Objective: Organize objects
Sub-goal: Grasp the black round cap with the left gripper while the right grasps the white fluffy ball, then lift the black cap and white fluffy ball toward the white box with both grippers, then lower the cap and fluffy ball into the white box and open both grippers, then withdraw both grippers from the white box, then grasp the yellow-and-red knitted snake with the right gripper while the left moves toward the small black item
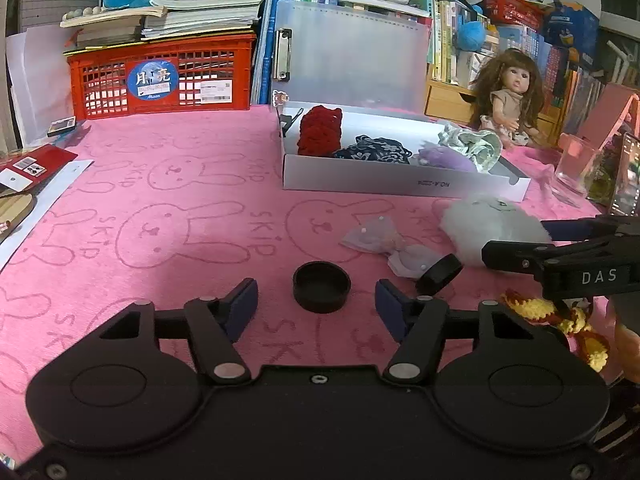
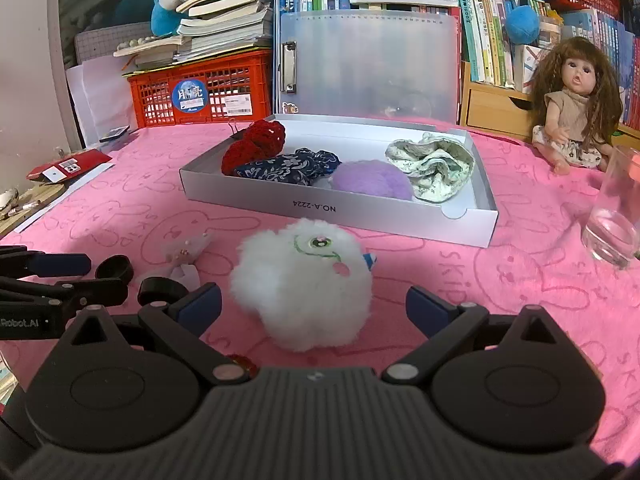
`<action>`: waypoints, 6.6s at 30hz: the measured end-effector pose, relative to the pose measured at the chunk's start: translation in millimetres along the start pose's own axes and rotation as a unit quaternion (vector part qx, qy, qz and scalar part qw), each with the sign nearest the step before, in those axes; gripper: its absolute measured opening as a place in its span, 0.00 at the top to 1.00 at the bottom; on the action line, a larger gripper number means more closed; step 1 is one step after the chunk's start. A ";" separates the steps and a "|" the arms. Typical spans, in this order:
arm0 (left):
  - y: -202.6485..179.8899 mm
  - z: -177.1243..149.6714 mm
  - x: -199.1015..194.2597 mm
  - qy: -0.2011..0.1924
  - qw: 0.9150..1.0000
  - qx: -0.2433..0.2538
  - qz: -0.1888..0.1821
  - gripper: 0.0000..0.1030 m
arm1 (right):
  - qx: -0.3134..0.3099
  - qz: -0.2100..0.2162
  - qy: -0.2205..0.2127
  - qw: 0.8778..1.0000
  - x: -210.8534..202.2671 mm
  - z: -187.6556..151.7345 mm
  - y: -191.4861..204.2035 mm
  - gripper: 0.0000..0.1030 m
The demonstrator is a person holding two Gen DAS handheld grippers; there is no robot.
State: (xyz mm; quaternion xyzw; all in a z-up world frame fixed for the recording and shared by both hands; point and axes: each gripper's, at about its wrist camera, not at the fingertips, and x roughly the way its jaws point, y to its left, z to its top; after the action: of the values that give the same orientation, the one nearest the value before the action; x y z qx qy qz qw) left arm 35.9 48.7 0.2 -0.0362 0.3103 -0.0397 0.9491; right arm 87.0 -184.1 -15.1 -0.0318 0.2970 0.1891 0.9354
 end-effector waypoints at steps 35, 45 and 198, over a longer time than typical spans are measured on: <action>1.7 12.8 3.6 -0.004 1.000 -0.024 -0.001 0.71 | 0.005 -0.016 -0.034 0.999 -12.9 6.7 2.4 0.57; -4.7 37.6 5.1 -0.025 0.999 -0.028 -0.015 0.71 | 0.022 -0.022 -0.061 0.998 -22.4 16.3 -0.6 0.58; -51.7 -1.1 -14.3 -0.025 0.989 0.090 -0.113 0.70 | -0.005 -0.016 -0.029 0.999 -92.5 -58.7 4.0 0.60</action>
State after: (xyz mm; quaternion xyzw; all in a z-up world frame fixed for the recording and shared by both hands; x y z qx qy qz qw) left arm 21.0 -1.3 12.4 0.0137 0.2758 -0.1733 0.9454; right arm -16.0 -221.5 -10.6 -0.0354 0.2682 0.1766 0.9464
